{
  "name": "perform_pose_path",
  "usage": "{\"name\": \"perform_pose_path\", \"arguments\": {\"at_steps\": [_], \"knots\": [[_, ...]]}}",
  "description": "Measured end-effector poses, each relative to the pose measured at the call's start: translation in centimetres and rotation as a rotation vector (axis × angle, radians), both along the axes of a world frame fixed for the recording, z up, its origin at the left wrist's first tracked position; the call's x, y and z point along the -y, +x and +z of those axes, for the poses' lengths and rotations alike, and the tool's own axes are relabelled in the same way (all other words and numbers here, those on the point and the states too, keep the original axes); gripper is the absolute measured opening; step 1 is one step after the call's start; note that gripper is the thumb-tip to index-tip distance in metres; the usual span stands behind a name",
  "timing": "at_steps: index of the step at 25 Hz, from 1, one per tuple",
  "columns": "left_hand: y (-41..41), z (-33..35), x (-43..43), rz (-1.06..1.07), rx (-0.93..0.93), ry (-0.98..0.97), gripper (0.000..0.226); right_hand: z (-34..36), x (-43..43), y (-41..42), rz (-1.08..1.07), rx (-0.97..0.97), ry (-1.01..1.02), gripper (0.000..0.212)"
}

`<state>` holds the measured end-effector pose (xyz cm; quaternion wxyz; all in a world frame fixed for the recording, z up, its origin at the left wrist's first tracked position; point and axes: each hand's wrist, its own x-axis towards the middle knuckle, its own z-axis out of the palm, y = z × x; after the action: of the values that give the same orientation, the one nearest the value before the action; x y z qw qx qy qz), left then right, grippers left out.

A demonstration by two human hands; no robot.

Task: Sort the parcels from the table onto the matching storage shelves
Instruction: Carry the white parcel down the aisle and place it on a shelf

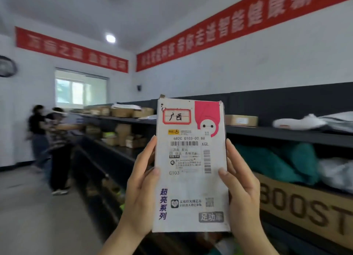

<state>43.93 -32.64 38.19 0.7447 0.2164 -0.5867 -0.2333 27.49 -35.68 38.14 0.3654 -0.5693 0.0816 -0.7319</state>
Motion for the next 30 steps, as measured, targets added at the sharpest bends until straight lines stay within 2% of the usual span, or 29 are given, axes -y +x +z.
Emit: {"name": "perform_pose_path", "arguments": {"at_steps": [5, 9, 14, 20, 30], "knots": [[12.7, 0.1, -4.4, 0.269, 0.016, -0.005, 0.047, 0.3, -0.7, 13.6, 0.27, -0.066, 0.002, 0.045], [20.2, 0.3, -7.2, 0.457, 0.07, 0.016, 0.055, 0.1, -1.3, 22.4, 0.44, -0.066, -0.033, 0.048], [27.5, -0.3, -8.6, 0.638, 0.1, 0.083, 0.048, -0.8, -0.6, 31.4, 0.579, -0.078, -0.035, 0.051], [31.8, -0.6, -6.5, 0.734, 0.113, 0.158, 0.051, -1.2, 3.0, 37.2, 0.677, -0.093, -0.016, 0.051], [35.6, -0.5, 3.1, 0.802, 0.096, 0.138, 0.054, -0.4, 14.5, 42.8, 0.774, -0.128, -0.057, 0.054]]}}
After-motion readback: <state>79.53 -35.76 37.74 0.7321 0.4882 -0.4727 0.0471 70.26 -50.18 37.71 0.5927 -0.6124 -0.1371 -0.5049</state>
